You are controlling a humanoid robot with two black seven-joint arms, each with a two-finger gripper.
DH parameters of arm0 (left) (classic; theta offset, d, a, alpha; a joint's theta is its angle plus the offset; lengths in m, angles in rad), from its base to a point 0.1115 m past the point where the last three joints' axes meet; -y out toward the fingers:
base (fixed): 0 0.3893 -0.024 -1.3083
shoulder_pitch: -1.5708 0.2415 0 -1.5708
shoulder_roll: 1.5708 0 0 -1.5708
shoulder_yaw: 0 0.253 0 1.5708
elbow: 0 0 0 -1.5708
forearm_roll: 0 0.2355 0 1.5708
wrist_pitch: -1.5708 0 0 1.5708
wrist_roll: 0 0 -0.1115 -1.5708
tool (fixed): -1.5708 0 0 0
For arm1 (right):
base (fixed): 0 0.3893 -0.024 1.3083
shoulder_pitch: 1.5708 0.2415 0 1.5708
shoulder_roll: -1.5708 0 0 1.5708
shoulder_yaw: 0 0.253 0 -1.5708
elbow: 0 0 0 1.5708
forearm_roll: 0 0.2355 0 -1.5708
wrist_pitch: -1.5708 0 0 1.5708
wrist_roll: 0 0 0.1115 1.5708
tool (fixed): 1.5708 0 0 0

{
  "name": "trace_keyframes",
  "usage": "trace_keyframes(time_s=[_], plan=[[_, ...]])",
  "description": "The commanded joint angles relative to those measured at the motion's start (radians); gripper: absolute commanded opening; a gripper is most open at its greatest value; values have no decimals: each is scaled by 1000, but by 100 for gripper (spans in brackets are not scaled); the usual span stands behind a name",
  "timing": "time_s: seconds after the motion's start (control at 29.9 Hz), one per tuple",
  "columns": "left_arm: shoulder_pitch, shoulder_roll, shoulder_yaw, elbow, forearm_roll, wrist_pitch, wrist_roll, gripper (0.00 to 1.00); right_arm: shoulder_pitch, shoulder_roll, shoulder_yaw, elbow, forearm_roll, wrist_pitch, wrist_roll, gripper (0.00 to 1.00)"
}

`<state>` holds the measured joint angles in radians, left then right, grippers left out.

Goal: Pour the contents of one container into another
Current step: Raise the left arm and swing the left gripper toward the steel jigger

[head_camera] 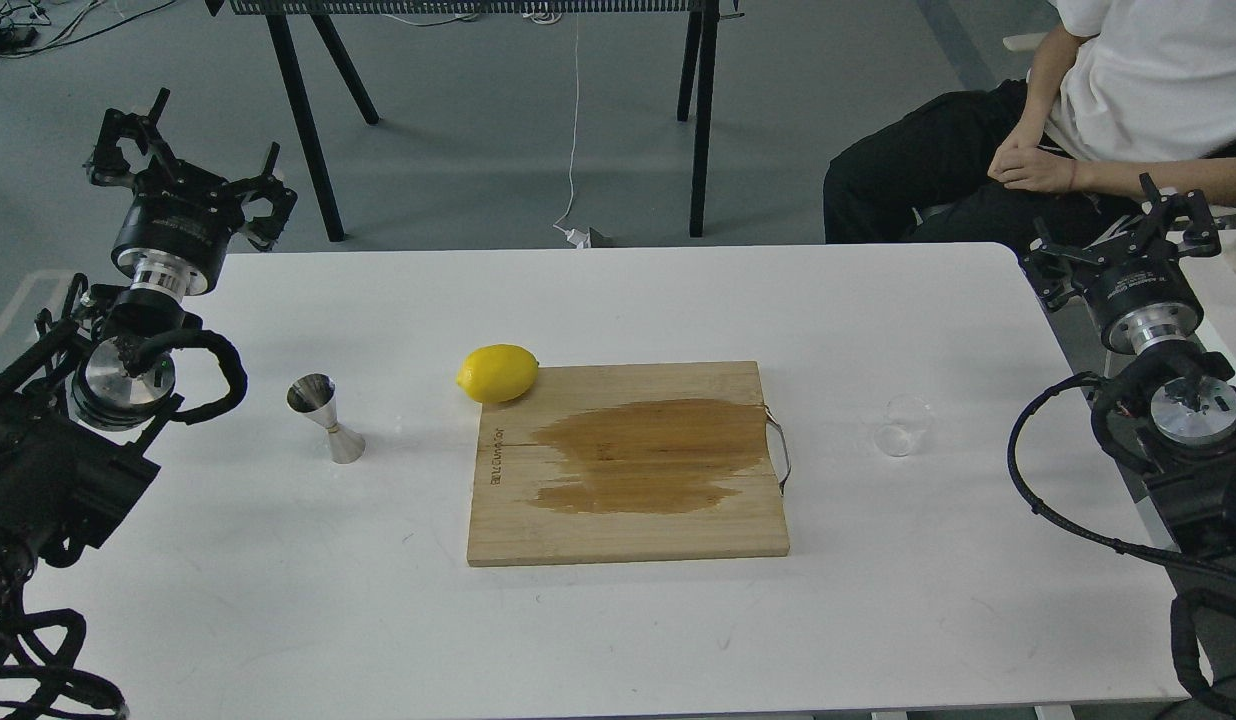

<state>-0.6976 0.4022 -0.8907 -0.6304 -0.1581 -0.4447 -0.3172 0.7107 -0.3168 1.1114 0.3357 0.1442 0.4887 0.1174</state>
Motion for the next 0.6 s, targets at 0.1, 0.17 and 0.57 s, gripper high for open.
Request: trace_keyframes(time_s=[0.1,0.17,0.57], plan=[[-2,53,1,-116,-3,56,-19,100,0,-1,-2,6,0,0,-1,100],[-2,79,-2,-175,-3,89,-20,100,0,-1,-2,6,0,0,-1,100],[-10,331,125,-451,81,47,35,100,-22,-19,-1,8,0,0,-1,100]])
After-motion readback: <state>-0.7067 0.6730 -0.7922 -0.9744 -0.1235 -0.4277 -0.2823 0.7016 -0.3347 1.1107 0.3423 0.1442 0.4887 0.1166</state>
